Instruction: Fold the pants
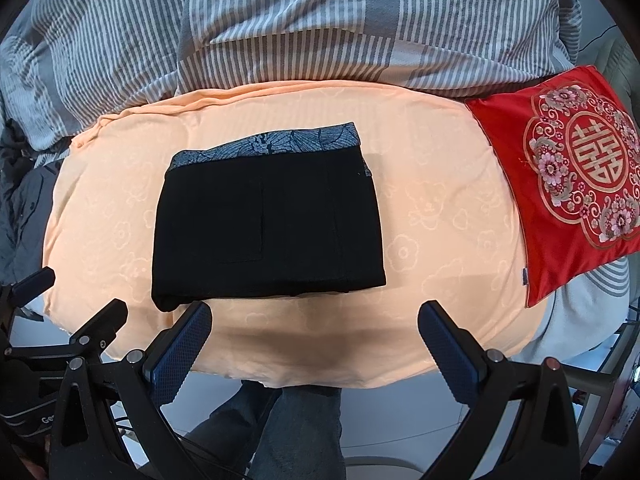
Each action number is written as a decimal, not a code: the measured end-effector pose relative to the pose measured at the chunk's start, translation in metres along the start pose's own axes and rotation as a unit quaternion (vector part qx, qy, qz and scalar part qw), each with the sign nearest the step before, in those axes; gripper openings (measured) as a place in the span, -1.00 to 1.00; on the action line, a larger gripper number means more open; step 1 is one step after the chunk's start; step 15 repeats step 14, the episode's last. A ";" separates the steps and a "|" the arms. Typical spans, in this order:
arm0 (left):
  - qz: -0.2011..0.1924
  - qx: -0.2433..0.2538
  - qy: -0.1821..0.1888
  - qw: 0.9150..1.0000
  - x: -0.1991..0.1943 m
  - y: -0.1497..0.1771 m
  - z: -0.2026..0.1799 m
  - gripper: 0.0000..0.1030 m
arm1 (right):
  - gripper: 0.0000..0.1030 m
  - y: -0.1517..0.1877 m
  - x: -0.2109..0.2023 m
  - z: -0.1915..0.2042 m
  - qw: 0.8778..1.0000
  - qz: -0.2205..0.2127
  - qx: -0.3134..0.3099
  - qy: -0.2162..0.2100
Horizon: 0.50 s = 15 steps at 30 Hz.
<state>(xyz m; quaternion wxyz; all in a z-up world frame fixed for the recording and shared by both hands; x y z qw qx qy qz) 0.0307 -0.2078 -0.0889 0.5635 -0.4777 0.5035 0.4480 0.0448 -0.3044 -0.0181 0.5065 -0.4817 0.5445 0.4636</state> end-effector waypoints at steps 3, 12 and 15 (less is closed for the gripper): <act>0.004 -0.010 0.001 1.000 0.004 -0.001 0.000 1.00 | 1.00 -0.002 0.005 -0.004 1.000 0.003 -0.002 0.003; -0.006 -0.036 -0.004 0.999 0.007 -0.009 -0.004 1.00 | 1.00 -0.008 0.025 -0.010 0.999 0.026 -0.024 -0.015; 0.000 -0.039 -0.002 0.999 0.008 -0.011 -0.008 1.00 | 1.00 -0.011 0.029 -0.013 0.999 0.031 -0.029 -0.018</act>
Point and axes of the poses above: each gripper's, at about its wrist camera, not at the fingertips, and x roughly the way its jaws point, z to its left, y to its underside, the point moved 9 cm from there along x, roughly the way its jaws point, and after that the axes turned 2 degrees about z, right-handed, at the moved point
